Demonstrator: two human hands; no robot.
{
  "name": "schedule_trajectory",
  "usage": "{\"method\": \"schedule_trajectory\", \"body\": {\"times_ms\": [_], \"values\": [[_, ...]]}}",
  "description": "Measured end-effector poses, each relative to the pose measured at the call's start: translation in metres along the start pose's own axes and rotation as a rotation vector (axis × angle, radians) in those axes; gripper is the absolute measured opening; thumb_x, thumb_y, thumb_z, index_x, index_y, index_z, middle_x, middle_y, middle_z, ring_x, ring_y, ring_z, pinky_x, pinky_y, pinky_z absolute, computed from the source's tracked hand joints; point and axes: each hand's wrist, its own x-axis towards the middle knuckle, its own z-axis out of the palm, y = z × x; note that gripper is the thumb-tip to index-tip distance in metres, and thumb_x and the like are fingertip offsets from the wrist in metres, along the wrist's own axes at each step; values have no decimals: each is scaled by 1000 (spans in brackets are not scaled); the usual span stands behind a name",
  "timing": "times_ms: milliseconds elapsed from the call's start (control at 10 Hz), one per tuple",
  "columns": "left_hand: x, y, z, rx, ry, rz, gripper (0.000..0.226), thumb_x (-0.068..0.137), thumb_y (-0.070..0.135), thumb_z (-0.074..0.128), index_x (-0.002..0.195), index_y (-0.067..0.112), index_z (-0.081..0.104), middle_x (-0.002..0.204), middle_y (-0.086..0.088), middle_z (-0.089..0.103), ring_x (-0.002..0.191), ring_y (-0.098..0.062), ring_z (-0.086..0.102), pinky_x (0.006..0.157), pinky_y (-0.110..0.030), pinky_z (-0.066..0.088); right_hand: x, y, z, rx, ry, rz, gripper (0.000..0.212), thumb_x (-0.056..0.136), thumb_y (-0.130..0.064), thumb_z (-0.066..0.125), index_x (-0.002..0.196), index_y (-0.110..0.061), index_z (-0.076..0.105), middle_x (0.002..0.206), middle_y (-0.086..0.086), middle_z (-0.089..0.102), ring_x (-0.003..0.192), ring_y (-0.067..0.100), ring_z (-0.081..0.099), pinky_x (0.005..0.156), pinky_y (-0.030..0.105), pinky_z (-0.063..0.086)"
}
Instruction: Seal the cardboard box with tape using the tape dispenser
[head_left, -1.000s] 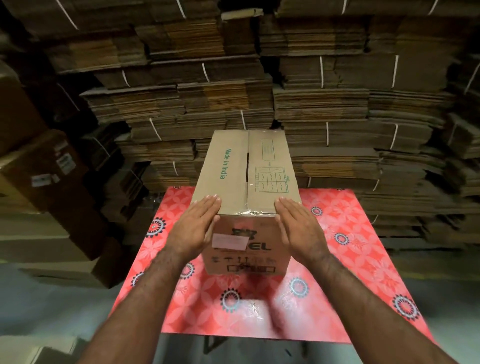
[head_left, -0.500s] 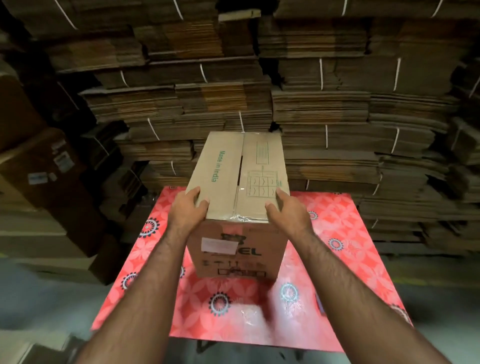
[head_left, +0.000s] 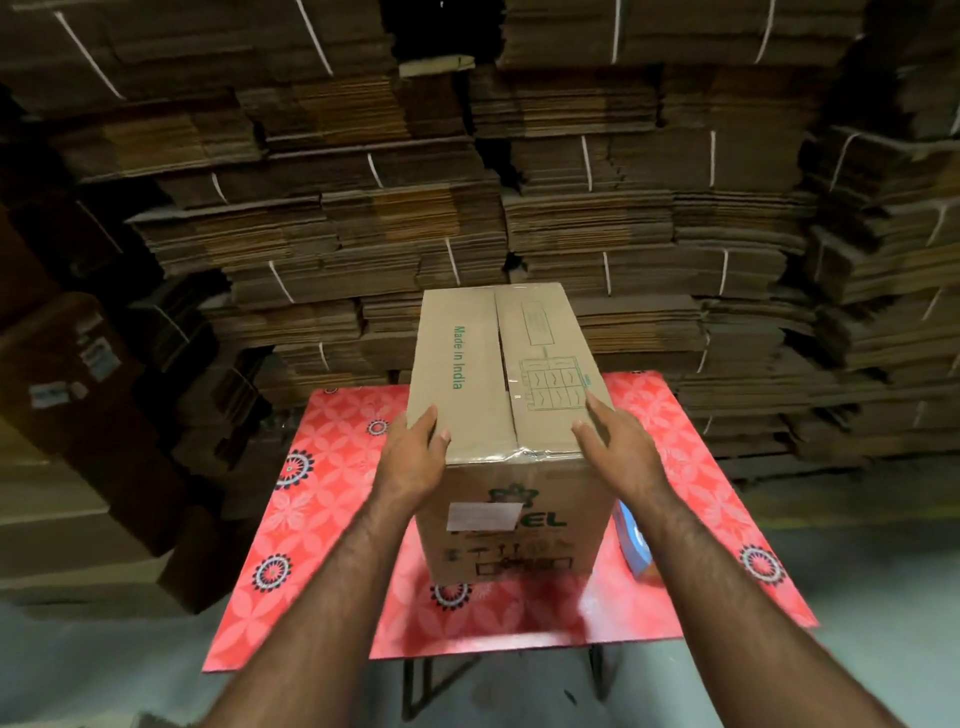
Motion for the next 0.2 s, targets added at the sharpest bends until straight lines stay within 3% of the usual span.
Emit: {"method": "schedule_trajectory", "body": {"times_ms": [100,200], "values": [[1,-9,-4,19,-4,68,54,97,40,44,142,10,50,140,-23,48,132,-37,42,111,-40,36,-9,-7,-3,-83,82,-34,65,89,-61,35,144,-29,50,139,7,52,129,28,49,98,44,48],[3,-4,-6,16,67,143,53,97,40,41,134,3,53,133,-20,55,126,-35,48,106,-42,40,-22,-26,-12,-142,179,-125,55,100,-47,46,150,-23,45,158,8,37,147,25,31,114,49,37]]}}
